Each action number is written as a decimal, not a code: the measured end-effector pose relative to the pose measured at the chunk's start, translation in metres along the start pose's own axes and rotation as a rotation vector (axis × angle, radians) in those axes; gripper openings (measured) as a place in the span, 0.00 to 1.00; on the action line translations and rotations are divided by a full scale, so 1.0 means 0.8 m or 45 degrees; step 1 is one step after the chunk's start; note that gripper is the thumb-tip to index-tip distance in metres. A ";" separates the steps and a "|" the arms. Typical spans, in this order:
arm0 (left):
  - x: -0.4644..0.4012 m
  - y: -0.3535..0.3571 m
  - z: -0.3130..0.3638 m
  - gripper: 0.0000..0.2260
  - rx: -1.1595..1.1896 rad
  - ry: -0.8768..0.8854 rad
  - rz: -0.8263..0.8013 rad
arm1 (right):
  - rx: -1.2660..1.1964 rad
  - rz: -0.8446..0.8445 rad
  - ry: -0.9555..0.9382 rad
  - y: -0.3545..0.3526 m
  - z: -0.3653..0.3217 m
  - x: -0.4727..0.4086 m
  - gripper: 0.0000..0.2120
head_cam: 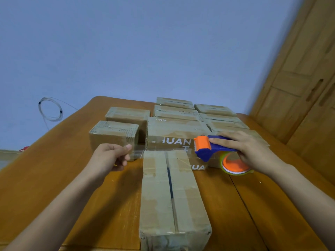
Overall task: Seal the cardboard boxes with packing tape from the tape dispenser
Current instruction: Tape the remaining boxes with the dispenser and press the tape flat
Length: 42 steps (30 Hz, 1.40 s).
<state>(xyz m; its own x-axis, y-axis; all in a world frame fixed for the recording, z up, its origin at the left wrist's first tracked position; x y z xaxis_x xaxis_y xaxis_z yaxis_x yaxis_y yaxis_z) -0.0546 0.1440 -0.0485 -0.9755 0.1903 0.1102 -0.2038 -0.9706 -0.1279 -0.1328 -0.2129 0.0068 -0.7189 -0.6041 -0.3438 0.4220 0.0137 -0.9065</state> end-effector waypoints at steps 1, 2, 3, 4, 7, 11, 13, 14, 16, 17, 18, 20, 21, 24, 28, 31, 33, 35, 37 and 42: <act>0.000 0.000 -0.004 0.16 0.011 -0.006 -0.004 | -0.024 0.007 0.012 0.004 -0.002 0.001 0.41; 0.001 0.001 -0.009 0.16 0.023 -0.014 -0.007 | -0.052 0.021 0.023 0.007 -0.005 0.002 0.41; 0.002 0.003 -0.013 0.16 0.036 -0.023 -0.009 | -0.077 0.041 0.031 0.010 -0.008 0.004 0.40; 0.003 0.005 -0.017 0.16 0.048 -0.031 -0.012 | -0.095 0.060 0.033 0.013 -0.011 0.006 0.39; 0.005 0.012 -0.030 0.16 0.106 -0.063 -0.016 | -0.143 0.077 0.074 0.023 -0.016 0.014 0.39; 0.006 0.029 -0.045 0.16 0.177 -0.090 -0.015 | -0.219 0.040 0.168 0.044 -0.018 0.025 0.49; 0.007 0.039 -0.053 0.16 0.203 -0.090 0.000 | -0.236 0.036 0.195 0.054 -0.023 0.029 0.51; 0.008 0.044 -0.056 0.17 0.221 -0.090 0.006 | -0.241 0.042 0.211 0.058 -0.026 0.030 0.52; 0.008 0.054 -0.061 0.18 0.239 -0.084 0.015 | -0.268 0.074 0.245 0.066 -0.032 0.031 0.53; 0.008 0.058 -0.063 0.18 0.236 -0.080 0.022 | -0.291 0.093 0.258 0.069 -0.035 0.032 0.53; 0.008 0.063 -0.064 0.19 0.228 -0.076 0.024 | -0.314 0.113 0.270 0.073 -0.037 0.033 0.52; 0.007 0.070 -0.065 0.20 0.193 -0.048 0.035 | -0.350 0.137 0.307 0.081 -0.041 0.035 0.53; 0.009 0.072 -0.065 0.21 0.164 -0.012 0.058 | -0.361 0.143 0.328 0.085 -0.042 0.037 0.54; 0.014 0.076 -0.063 0.20 0.121 0.063 0.083 | -0.373 0.159 0.378 0.093 -0.048 0.041 0.56; 0.007 0.080 -0.080 0.22 0.160 -0.079 0.047 | -0.365 0.157 0.416 0.092 -0.054 0.041 0.56; 0.004 0.081 -0.085 0.17 0.123 -0.128 0.041 | -0.361 0.168 0.441 0.091 -0.061 0.040 0.54; 0.004 0.077 -0.084 0.18 0.087 -0.123 0.042 | -0.349 0.181 0.468 0.090 -0.066 0.042 0.54; 0.006 0.070 -0.085 0.21 0.076 -0.153 0.049 | -0.323 0.198 0.492 0.087 -0.073 0.044 0.55; 0.011 0.059 -0.079 0.21 0.046 -0.181 0.092 | -0.273 0.218 0.513 0.085 -0.080 0.048 0.56; 0.032 0.033 -0.020 0.14 -0.094 -0.035 0.144 | -0.216 0.261 0.587 0.081 -0.106 0.057 0.55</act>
<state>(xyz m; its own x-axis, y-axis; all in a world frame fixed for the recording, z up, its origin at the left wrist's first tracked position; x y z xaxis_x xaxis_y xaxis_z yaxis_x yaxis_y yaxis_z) -0.0864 0.1253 -0.0649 -0.9902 0.0749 0.1175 -0.0989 -0.9720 -0.2132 -0.1851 -0.1716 -0.0884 -0.8151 -0.1634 -0.5558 0.5118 0.2464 -0.8230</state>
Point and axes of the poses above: each hand's wrist, its own x-axis away from the middle knuckle, its own y-axis out of the palm, z = x × y, the point moved 4 cm from there along -x, towards the middle knuckle, and after that the axes turned 10 degrees about -y, right-handed, at the moved point
